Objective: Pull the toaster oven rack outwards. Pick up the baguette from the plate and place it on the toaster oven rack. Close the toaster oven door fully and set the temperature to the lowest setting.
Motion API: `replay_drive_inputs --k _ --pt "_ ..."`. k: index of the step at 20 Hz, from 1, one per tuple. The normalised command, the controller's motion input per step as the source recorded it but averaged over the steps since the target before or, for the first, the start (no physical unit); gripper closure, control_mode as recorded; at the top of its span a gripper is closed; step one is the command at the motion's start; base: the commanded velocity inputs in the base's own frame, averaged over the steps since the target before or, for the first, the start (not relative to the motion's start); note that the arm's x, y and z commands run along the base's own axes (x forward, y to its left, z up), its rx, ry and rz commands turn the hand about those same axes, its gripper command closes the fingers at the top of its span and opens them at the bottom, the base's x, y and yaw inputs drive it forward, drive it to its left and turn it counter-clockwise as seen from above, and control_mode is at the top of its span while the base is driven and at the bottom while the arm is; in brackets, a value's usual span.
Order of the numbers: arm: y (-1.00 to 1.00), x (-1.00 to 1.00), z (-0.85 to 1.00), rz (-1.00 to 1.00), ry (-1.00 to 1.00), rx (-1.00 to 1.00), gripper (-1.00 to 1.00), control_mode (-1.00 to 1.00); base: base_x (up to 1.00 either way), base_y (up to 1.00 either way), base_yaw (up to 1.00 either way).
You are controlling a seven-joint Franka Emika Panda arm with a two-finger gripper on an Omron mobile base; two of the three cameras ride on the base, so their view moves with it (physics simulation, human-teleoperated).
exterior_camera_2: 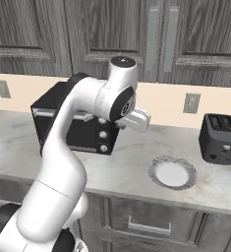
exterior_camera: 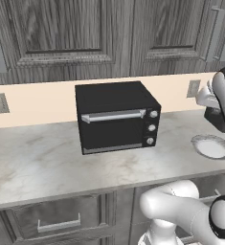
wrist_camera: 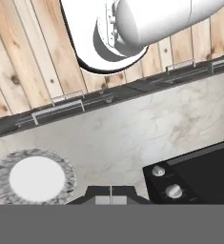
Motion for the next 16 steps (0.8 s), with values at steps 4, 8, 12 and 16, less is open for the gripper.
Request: replay_drive_inputs --k 4,8,12,16 --pt "0.23 0.26 -0.27 0.09 -0.01 0.01 1.00 -1.00 0.00 0.00 0.00" --pt "0.19 0.26 -0.19 0.06 -0.03 0.00 1.00 -1.00 0.00 0.00 0.00" --pt "0.15 0.26 -0.09 0.02 -0.03 0.00 1.00 -1.00 0.00 0.00 0.00" --pt "0.09 0.14 0.00 0.00 -0.10 0.03 1.00 -1.00 0.00 0.00 0.00"
